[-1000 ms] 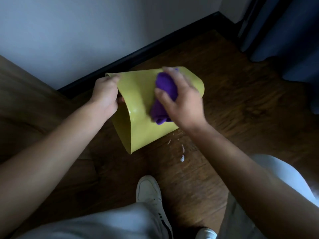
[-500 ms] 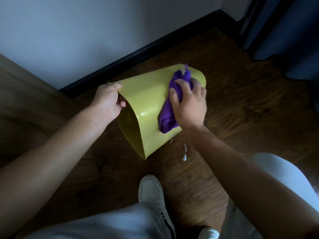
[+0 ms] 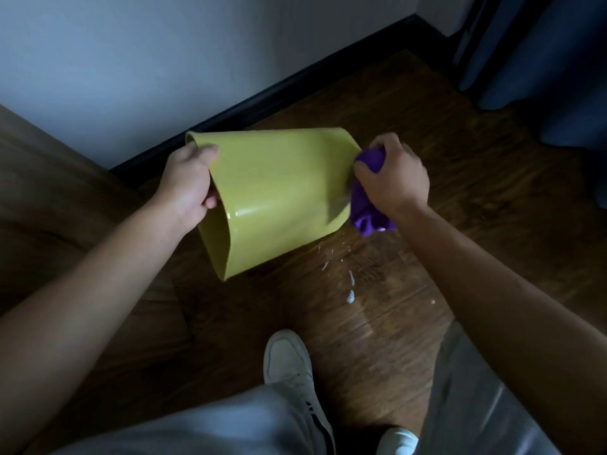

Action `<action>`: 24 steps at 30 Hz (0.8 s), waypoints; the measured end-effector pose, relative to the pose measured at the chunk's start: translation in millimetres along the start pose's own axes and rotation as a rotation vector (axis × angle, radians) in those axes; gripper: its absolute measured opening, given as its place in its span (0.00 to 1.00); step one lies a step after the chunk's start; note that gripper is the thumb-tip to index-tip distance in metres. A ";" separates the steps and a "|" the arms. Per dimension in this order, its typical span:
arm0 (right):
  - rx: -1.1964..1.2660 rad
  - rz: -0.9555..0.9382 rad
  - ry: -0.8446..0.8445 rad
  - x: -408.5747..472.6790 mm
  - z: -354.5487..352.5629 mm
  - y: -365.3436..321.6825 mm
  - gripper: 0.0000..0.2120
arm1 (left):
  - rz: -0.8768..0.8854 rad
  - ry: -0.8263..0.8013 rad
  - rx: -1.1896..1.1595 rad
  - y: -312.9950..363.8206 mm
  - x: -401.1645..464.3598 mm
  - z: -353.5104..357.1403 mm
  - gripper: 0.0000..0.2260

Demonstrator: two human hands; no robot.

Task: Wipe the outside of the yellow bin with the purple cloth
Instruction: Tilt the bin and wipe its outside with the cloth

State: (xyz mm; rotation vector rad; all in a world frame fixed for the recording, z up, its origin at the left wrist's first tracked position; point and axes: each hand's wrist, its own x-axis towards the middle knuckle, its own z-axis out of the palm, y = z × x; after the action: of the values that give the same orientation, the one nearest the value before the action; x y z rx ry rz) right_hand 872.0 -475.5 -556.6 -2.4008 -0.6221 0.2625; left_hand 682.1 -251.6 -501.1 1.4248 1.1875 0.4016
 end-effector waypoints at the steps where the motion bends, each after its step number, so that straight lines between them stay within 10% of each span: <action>1: 0.053 -0.053 0.009 0.0 -3.0 -9.8 0.18 | 0.024 -0.009 0.017 0.6 -1.8 0.6 0.06; 13: 0.237 0.108 -0.059 -31.6 36.9 -11.2 0.36 | -0.113 0.071 -0.146 0.2 -6.8 2.3 0.05; 17: 0.252 0.155 0.005 -39.3 42.4 -9.4 0.29 | -0.133 0.080 -0.162 -1.3 -8.3 2.1 0.07; 24: 0.262 -0.288 -0.055 -22.6 -0.6 -86.3 0.21 | -0.058 -0.010 -0.084 2.7 -22.6 14.2 0.07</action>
State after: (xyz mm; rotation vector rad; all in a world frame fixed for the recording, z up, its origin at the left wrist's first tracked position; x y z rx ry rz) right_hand 820.8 -427.8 -501.2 -2.0304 -0.8903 0.2685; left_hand 685.1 -277.3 -493.8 1.3165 1.1879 0.3994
